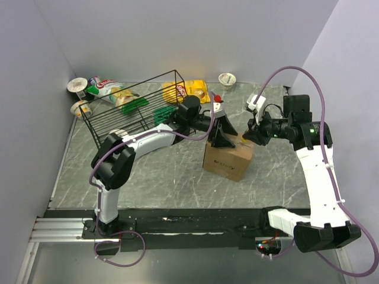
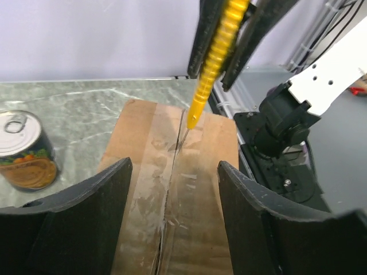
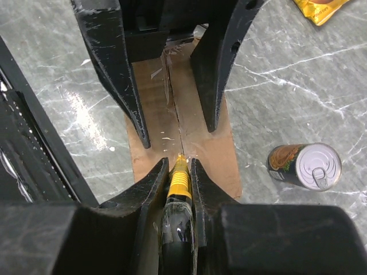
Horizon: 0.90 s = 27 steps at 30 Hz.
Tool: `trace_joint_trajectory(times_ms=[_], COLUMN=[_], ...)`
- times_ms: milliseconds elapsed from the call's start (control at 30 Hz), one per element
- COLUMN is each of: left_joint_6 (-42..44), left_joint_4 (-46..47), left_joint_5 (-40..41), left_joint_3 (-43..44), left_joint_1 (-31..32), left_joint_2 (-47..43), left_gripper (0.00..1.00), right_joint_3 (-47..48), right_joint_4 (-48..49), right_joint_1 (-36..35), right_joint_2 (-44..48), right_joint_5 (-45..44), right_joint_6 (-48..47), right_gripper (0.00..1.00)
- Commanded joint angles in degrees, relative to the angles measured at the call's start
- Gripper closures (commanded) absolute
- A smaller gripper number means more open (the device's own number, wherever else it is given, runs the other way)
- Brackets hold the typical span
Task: Unpack the express box
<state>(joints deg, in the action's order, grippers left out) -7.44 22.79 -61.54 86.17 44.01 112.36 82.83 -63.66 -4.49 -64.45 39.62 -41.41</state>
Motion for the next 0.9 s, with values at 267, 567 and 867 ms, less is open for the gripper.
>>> trace_joint_trajectory(times_ms=[267, 567, 867], left_joint_6=[13.41, 12.28, 11.14], left_joint_4=[-9.95, -10.83, -10.66], left_joint_5=[3.70, 6.86, 8.36], left_joint_3=[-6.80, -9.79, -10.67], left_joint_1=[-0.06, -0.15, -1.21], left_joint_2=[0.58, 0.85, 1.55], left_gripper=[0.37, 0.40, 0.42], right_joint_3=[2.95, 3.74, 1.20], right_joint_4=[-7.62, -12.80, -18.60], right_joint_1=[2.64, 11.34, 13.28], right_joint_2=[-1.56, -2.61, -1.56], right_joint_5=[3.53, 7.14, 5.48], right_joint_6=[-10.87, -19.14, -22.75], right_gripper=[1.00, 1.00, 1.00])
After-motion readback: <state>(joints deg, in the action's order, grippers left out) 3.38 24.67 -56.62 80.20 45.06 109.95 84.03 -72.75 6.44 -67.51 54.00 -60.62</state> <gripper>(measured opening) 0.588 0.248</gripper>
